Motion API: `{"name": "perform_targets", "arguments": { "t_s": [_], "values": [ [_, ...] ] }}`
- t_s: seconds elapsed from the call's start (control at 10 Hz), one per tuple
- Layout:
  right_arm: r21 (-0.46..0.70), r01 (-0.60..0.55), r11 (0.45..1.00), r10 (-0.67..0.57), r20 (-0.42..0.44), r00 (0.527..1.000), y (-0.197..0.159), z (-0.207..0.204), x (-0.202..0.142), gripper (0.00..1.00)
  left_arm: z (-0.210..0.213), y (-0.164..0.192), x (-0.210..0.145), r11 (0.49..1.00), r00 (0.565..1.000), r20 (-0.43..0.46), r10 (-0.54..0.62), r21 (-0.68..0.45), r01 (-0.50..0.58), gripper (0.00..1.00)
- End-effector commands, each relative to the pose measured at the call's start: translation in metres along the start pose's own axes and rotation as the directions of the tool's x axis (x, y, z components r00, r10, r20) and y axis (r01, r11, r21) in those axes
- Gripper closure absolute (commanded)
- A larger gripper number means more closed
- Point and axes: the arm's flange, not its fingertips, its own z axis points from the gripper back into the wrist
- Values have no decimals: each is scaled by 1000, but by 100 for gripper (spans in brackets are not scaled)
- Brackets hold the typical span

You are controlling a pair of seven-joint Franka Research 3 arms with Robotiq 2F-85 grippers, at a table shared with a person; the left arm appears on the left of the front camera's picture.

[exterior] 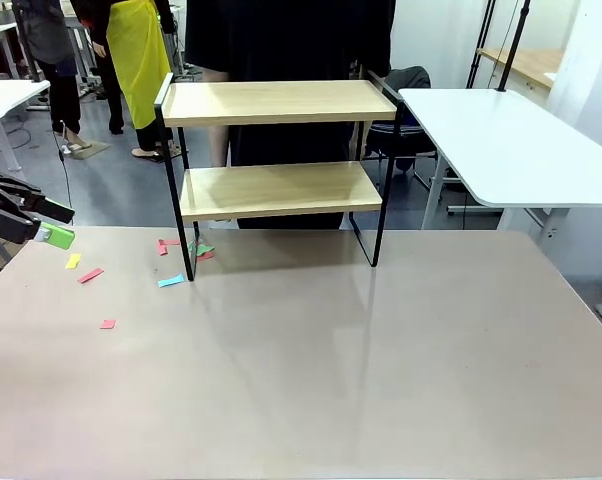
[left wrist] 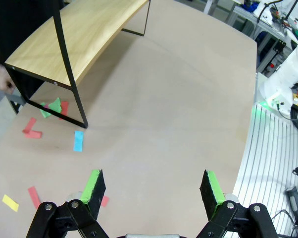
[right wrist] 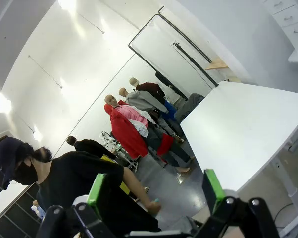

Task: Clean the shelf.
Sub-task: Hand the Duster back to the human.

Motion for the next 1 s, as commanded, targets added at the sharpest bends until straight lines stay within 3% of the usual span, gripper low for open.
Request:
{"name": "perform_targets", "arguments": {
  "t_s": [0.0, 0.9],
  "values": [
    [9, -6, 1000, 6, -7, 1000, 1, 3, -2, 0, 1, -1, 1, 1000, 1000, 4, 9, -6, -9, 0],
    [9, -6, 1000, 6, -7, 1000, 1, 3, -2, 0, 1, -1, 1, 1000, 1000, 4, 9, -6, -9, 0]
  ]
}}
